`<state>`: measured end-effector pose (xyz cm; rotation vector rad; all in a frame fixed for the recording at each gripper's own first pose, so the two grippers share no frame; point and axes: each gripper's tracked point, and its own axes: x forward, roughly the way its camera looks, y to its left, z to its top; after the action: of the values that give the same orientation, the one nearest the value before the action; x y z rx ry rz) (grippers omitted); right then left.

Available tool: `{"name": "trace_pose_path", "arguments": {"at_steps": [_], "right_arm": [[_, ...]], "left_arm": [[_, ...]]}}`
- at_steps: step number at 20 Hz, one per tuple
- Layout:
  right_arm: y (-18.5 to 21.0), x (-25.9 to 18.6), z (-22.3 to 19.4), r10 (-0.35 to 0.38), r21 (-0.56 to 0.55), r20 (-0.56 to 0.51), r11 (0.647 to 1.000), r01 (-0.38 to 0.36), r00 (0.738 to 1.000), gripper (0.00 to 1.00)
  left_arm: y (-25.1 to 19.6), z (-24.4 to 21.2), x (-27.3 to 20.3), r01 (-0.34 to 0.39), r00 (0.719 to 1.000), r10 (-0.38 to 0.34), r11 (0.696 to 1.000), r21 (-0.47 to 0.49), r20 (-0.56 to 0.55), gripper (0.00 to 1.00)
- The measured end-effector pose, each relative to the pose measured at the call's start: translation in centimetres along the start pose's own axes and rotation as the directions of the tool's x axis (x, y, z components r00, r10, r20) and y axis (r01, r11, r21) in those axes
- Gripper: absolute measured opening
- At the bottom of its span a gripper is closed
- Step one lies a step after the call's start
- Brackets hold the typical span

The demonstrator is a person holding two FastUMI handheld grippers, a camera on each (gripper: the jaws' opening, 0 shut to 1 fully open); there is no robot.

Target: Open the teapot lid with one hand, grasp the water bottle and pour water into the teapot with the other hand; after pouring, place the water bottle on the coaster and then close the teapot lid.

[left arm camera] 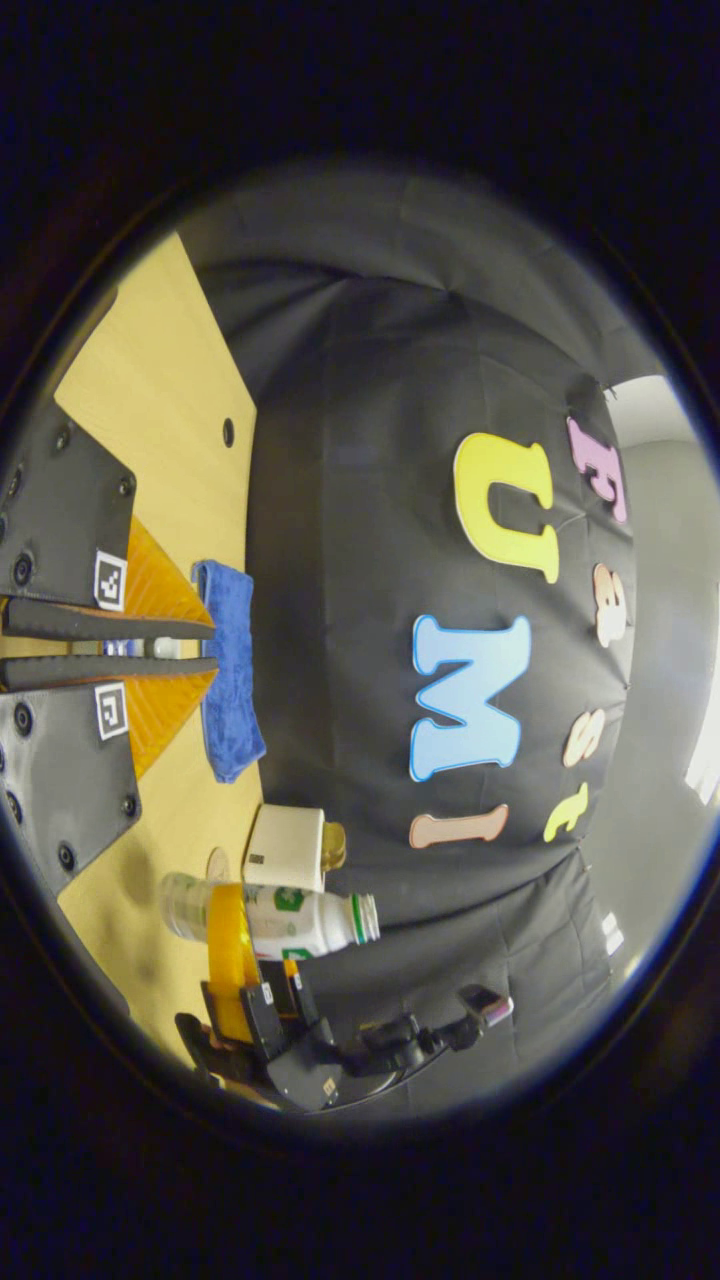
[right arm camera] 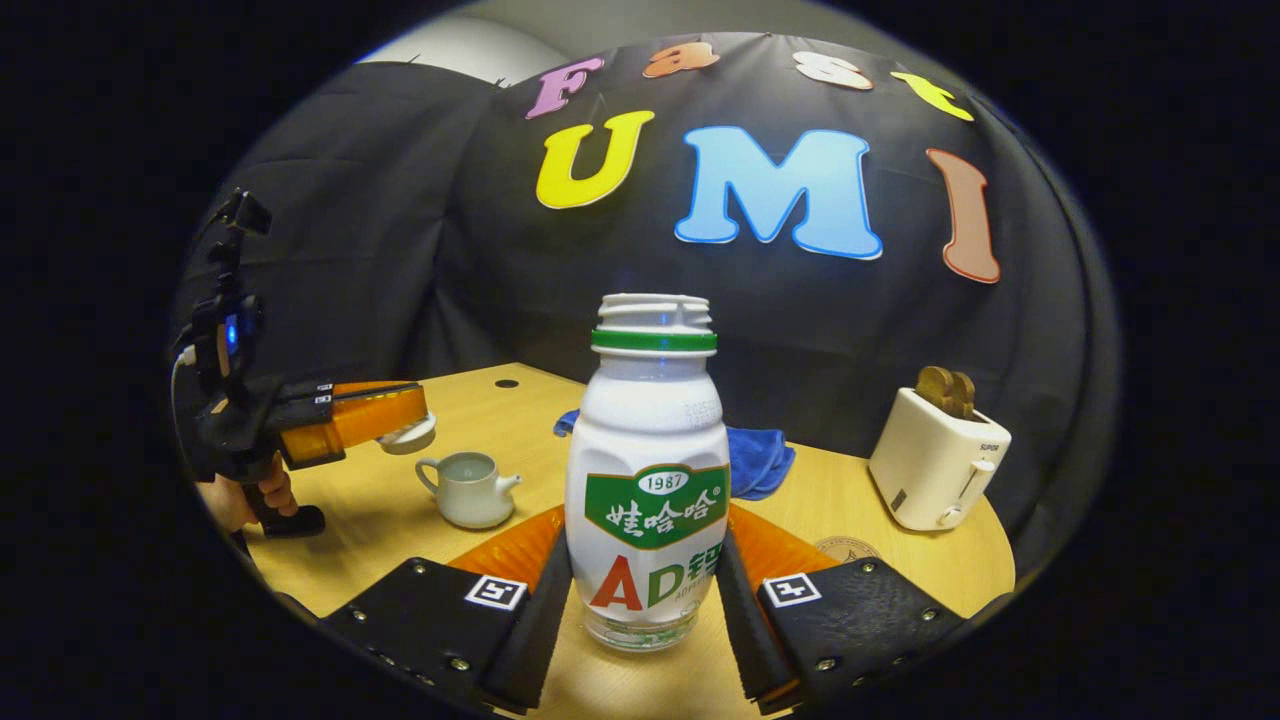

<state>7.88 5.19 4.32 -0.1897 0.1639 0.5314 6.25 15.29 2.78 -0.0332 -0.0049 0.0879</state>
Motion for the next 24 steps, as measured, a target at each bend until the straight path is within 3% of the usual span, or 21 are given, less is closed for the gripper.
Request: {"name": "trace_pose_path", "arguments": {"at_steps": [1,2,3,5,9,13,14,17,22,23,24], "right_arm": [[-0.5,-0.6,-0.3,-0.009,0.005,0.003,1.000,0.009,1.000,0.71],[-1.0,-1.0,-0.6,-0.020,0.010,0.004,1.000,0.020,1.000,0.71],[-1.5,-1.2,-0.8,-0.025,0.016,0.004,1.000,0.025,1.000,0.71],[-2.7,-1.6,-1.0,-0.043,0.024,0.008,0.999,0.043,0.999,0.71],[-3.9,-2.1,-1.0,-0.083,0.044,0.017,0.996,0.082,0.996,0.71],[-4.9,-2.3,-2.0,-0.088,0.062,0.005,0.994,0.088,0.996,0.71],[-4.9,-2.3,-2.1,-0.088,0.066,0.002,0.994,0.088,0.996,0.71],[-4.8,-2.4,-2.3,-0.092,0.063,-0.004,0.994,0.092,0.996,0.71],[-5.1,-2.4,-2.6,-0.100,0.063,-0.008,0.993,0.100,0.995,0.71],[-5.3,-2.4,-2.6,-0.103,0.065,-0.008,0.992,0.103,0.995,0.71],[-5.4,-2.4,-2.7,-0.108,0.068,-0.008,0.992,0.108,0.994,0.71]], "left_arm": [[-0.1,-0.3,0.6,-0.001,1.000,0.001,1.000,-0.005,-0.007,0.17],[-0.2,-0.5,1.4,-0.001,1.000,0.001,1.000,-0.007,-0.012,0.12],[-0.3,-0.7,2.0,-0.002,1.000,0.002,1.000,-0.007,-0.016,0.17],[-0.3,-1.1,3.2,-0.008,1.000,0.008,1.000,-0.002,-0.023,0.12],[-0.2,-2.5,4.3,-0.021,0.998,0.021,1.000,0.009,-0.052,0.17],[0.0,-3.3,4.2,-0.027,0.997,0.026,1.000,-0.005,-0.073,0.17],[0.0,-3.3,4.1,-0.028,0.997,0.028,1.000,-0.003,-0.075,0.12],[-0.4,-3.7,4.3,-0.019,0.996,0.017,1.000,-0.013,-0.088,0.17],[-0.1,-4.5,4.6,-0.028,0.993,0.025,0.999,-0.022,-0.115,0.12],[-0.1,-4.7,4.7,-0.029,0.993,0.026,0.999,-0.026,-0.118,0.17],[0.0,-4.7,4.7,-0.032,0.993,0.029,0.999,-0.028,-0.118,0.12]]}}
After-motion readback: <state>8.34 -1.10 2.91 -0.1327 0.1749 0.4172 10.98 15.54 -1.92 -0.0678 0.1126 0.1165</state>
